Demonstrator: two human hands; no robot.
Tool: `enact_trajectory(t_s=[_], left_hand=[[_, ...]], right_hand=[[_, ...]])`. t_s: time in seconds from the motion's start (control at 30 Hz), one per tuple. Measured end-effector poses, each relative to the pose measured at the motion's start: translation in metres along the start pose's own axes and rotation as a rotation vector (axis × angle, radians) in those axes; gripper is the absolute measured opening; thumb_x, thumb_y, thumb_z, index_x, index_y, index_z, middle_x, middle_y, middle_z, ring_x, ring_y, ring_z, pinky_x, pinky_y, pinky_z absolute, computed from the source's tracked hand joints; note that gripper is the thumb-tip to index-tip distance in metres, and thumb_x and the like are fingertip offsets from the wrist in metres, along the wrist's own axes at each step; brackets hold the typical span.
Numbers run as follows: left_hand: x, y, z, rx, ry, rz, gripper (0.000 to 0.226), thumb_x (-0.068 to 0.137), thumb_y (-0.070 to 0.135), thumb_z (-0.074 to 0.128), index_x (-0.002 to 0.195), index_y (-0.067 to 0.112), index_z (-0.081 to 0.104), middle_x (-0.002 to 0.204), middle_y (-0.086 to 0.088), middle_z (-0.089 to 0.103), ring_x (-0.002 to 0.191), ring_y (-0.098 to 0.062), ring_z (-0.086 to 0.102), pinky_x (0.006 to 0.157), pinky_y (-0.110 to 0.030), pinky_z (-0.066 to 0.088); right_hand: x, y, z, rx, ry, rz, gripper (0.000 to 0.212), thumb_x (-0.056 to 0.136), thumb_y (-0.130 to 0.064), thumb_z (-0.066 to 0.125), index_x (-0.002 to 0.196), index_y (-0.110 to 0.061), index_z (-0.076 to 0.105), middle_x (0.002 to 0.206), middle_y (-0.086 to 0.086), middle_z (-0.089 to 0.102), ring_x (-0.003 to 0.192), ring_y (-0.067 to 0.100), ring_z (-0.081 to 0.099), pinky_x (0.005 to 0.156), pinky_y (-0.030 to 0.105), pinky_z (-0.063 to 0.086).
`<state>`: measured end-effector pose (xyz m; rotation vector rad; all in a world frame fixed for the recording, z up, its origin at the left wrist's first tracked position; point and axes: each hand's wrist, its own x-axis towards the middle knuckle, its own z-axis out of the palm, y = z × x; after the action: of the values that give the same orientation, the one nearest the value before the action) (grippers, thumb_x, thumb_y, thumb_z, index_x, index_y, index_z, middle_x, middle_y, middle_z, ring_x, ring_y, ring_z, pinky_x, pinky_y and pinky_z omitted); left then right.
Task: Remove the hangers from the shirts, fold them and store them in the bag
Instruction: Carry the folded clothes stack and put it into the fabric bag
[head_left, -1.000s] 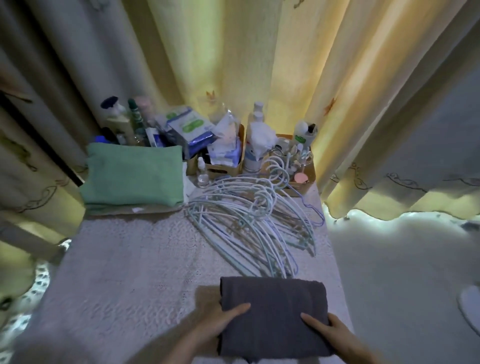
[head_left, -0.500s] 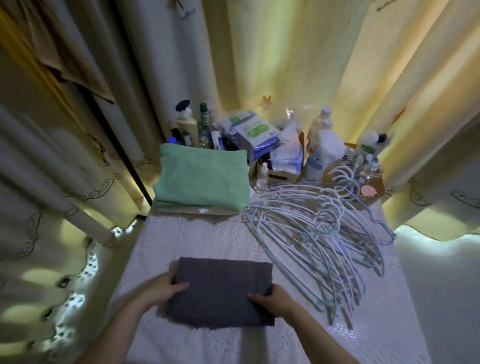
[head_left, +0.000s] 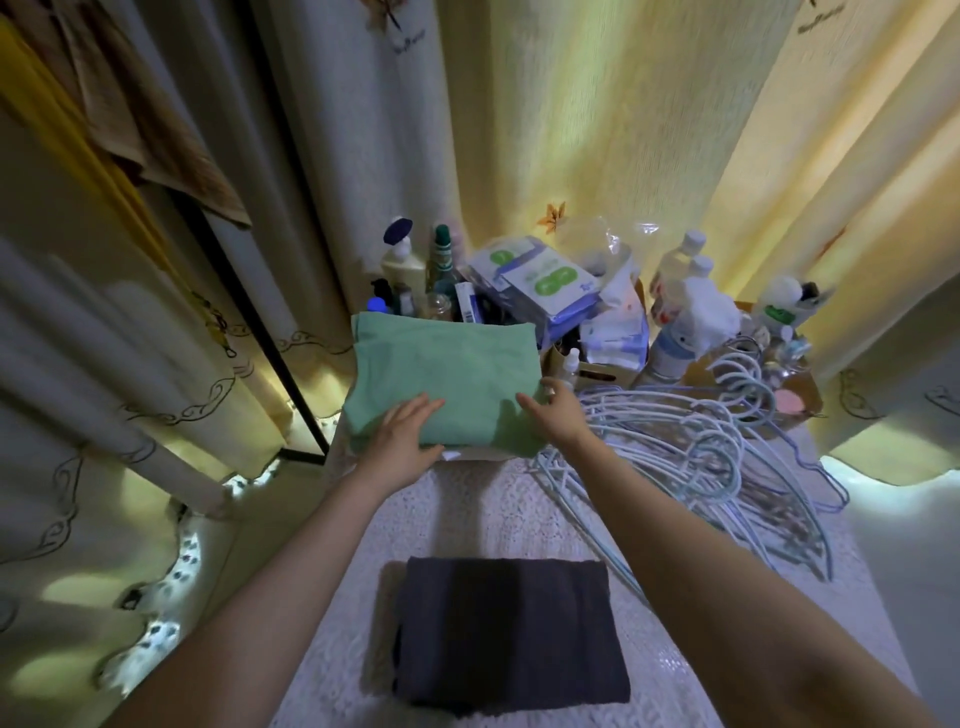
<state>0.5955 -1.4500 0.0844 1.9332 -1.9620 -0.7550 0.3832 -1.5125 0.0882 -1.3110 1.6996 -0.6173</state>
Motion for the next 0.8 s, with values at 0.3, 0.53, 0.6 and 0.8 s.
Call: enact_trajectory(t_s=[0.3,0.53,0.6,0.8], left_hand=[[0.01,-0.031,0.005,-0.051,-0.075,0.026,0.079,0.079,0.034,0.074,0.146,0.028,0.032,0.156,0.006,0.023,0.142,-0.02,0.022,0.115,-0.033,0.019],[0.004,-0.038,-0.007,-0.056,0.331,-0.021,0.082,0.073,0.03,0.078,0.142,0.018,0.037,0.141,-0.007,0.045,0.129,-0.031,0.04,0.105,-0.047,0.037],[0.001,-0.035,-0.018,-0.154,0.491,-0.069,0.06,0.077,0.016,0.072,0.133,0.016,0.05,0.123,-0.009,0.059,0.112,-0.032,0.054,0.089,-0.041,0.047],[-0.027,-0.02,-0.037,-0.224,0.592,0.141,0.067,0.069,-0.011,0.07,0.125,0.025,0.06,0.106,0.021,0.053,0.1,-0.006,0.051,0.083,-0.005,0.037]], right_hand=[[0.0,-0.032,0.016,0.3,-0.158,-0.006,0.04,0.088,0.002,0.05,0.126,-0.011,0.049,0.117,0.015,0.062,0.103,0.032,0.062,0.09,0.046,0.054],[-0.01,-0.113,-0.005,0.471,-0.208,-0.126,0.042,0.088,0.014,0.037,0.122,-0.005,0.051,0.089,0.009,0.063,0.078,0.024,0.063,0.07,0.036,0.057],[-0.015,-0.128,-0.018,0.524,-0.239,-0.148,0.042,0.089,0.014,0.039,0.124,-0.006,0.05,0.091,0.01,0.063,0.079,0.024,0.064,0.072,0.036,0.057],[-0.039,-0.093,-0.061,0.547,-0.329,-0.15,0.04,0.091,0.008,0.046,0.123,-0.015,0.052,0.1,0.01,0.066,0.081,0.021,0.068,0.07,0.033,0.058]])
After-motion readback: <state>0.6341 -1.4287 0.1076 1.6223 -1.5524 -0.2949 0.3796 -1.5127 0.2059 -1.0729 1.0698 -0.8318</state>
